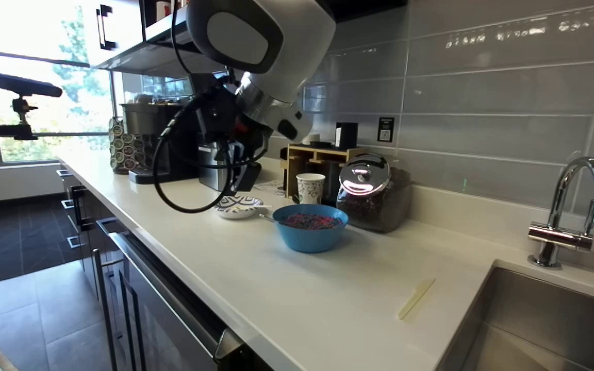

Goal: Transfer a spoonful of contents from the blue bowl onto the plate

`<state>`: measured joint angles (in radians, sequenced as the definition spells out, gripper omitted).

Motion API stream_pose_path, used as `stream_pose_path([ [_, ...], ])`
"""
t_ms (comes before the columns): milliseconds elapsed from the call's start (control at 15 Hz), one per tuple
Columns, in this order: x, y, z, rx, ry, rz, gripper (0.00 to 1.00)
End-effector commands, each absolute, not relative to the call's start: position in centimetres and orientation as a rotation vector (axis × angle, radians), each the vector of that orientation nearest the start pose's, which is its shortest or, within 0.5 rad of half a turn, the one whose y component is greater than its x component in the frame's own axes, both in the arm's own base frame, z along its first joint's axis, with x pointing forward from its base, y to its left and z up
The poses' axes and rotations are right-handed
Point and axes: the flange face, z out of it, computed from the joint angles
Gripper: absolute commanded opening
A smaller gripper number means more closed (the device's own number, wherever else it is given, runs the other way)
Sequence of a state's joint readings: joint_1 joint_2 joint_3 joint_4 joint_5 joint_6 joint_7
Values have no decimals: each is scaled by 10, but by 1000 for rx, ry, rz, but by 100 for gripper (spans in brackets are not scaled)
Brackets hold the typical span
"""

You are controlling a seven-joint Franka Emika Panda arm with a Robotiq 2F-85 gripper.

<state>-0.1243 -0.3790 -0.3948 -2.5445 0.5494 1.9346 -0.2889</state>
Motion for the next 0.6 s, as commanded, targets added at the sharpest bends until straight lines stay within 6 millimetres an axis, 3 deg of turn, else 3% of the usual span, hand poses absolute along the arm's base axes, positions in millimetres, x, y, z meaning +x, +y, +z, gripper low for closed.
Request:
stream_pose_path([
  [0, 359, -162, 388, -2398, 560, 16, 100],
  [333, 364, -156, 387, -2387, 557, 31, 100],
  [533, 364, -175, 377, -2267, 695, -64, 100],
])
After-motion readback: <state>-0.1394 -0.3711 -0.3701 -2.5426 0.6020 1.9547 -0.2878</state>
